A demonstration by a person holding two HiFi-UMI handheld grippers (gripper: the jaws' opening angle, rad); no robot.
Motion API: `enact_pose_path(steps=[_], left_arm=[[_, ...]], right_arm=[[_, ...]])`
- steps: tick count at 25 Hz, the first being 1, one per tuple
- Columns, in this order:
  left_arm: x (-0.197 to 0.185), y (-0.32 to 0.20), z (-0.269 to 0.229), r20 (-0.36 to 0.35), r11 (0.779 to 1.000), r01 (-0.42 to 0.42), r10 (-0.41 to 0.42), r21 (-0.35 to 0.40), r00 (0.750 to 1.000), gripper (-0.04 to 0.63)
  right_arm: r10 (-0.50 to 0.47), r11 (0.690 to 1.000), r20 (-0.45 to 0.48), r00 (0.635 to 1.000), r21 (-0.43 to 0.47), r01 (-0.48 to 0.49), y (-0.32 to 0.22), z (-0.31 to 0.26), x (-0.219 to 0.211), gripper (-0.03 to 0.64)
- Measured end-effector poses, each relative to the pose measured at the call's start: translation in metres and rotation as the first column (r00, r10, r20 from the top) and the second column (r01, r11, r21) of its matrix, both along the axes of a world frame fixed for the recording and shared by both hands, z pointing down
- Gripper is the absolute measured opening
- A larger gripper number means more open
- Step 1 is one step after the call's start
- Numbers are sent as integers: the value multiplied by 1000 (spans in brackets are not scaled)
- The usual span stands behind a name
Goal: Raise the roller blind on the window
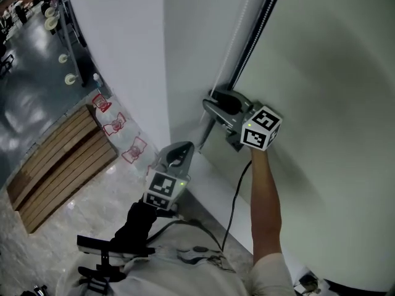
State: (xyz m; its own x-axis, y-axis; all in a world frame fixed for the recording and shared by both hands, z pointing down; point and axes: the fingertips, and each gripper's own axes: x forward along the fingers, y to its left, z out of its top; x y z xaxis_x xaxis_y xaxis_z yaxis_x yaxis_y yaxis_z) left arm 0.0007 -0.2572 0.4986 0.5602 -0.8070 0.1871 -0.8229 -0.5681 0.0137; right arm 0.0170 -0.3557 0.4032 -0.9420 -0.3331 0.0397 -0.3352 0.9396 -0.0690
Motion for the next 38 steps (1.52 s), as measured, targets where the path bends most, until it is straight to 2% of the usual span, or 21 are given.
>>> enact_pose_path(steps=[3,5,7,10,12,14,16,18,21,24,25,26,27,29,32,36,38], left_arm=[[-8,-1,0,-9,1000,15,-15,3,1000,-2],[-15,0,-2,-29,1000,14,-14,19,999,-2],[-19,9,-6,-34,997,-50,52,52,998,-2],[-24,30,-5,-34,978,-199,201,59,979,-2],[-34,37,-5,-53,973,-224,226,49,973,-2],[-43,43,-9,-59,976,-208,211,58,976,-2],[-47,54,-26,-82,972,-224,229,75,970,-2],[-48,67,-50,-109,958,-270,280,96,954,-2],[-49,61,-75,-107,942,-303,319,142,942,-2],[-43,54,-114,-160,940,-283,314,190,936,0],[-36,52,-125,-169,935,-297,330,194,929,19],[-27,49,-133,-162,926,-325,356,191,920,168],[-18,44,-137,-145,917,-354,381,183,913,219],[-3,29,-146,-139,903,-394,418,175,898,225],[14,17,-174,-219,879,-439,473,188,854,225],[29,29,-222,-263,808,-537,587,243,765,225],[32,34,-239,-267,786,-559,617,266,740,225]], right_arm=[[-184,983,-13,983,-19,184,22,-2,-18,123],[-308,951,-21,951,-30,307,43,-1,-34,121],[-406,914,-38,913,-36,405,65,1,-48,121],[-478,877,-132,868,-31,479,82,16,-70,152],[-496,865,-200,845,-31,500,86,26,-88,165],[-520,852,-193,832,-47,522,95,29,-97,129],[-524,852,-138,841,-58,521,108,25,-94,120],[-508,861,-91,857,-58,505,122,25,-86,16],[-479,877,-50,876,-72,475,129,49,-80,3],[-440,895,-31,898,-95,435,151,60,-73,2],[-420,904,-28,907,-100,416,159,60,-71,2],[-400,912,-23,916,-104,396,165,61,-69,2],[-381,920,-16,925,-108,377,168,63,-68,2],[-343,934,0,939,-110,341,170,69,-67,2],[-292,950,9,956,-110,291,177,73,-65,0],[-259,958,3,966,-124,258,187,70,-64,0],[-255,959,7,967,-126,254,193,69,-65,0]])
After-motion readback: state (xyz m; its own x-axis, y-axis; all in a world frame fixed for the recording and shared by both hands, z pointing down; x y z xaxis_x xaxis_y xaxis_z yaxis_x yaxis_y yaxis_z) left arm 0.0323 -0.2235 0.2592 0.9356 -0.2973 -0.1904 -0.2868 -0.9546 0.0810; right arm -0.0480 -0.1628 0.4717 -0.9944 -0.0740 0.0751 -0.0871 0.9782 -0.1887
